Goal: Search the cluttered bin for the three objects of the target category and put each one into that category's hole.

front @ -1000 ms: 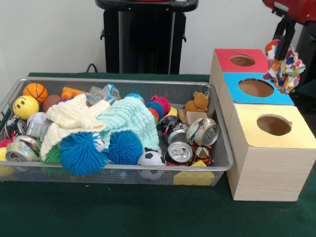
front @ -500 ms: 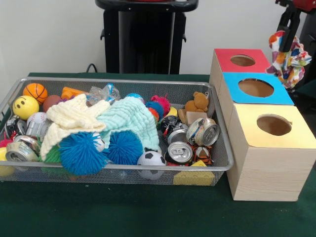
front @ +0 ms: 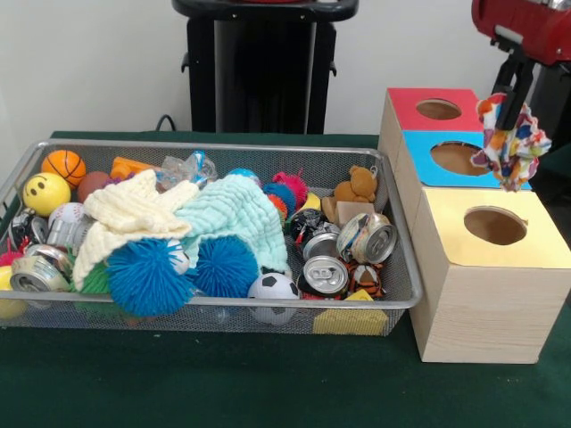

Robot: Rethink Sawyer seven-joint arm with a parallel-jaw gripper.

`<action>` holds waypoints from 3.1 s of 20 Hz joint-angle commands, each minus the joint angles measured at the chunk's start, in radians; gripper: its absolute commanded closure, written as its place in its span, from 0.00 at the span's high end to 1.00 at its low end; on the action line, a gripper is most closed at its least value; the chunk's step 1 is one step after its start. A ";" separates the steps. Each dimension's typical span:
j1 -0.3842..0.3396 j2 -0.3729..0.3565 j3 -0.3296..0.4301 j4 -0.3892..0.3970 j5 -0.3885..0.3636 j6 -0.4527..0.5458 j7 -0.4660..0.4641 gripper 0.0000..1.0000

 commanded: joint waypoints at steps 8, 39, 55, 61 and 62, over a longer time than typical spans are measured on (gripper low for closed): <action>-0.022 0.117 0.157 -0.011 -0.016 -0.074 0.113 0.00; -0.016 0.248 0.093 -0.175 -0.060 0.029 0.103 0.00; -0.046 0.264 0.075 -0.244 -0.114 0.140 0.041 0.00; -0.043 0.221 0.070 -0.207 -0.178 0.193 -0.005 0.00; -0.047 0.212 0.077 -0.201 -0.185 0.203 -0.019 0.00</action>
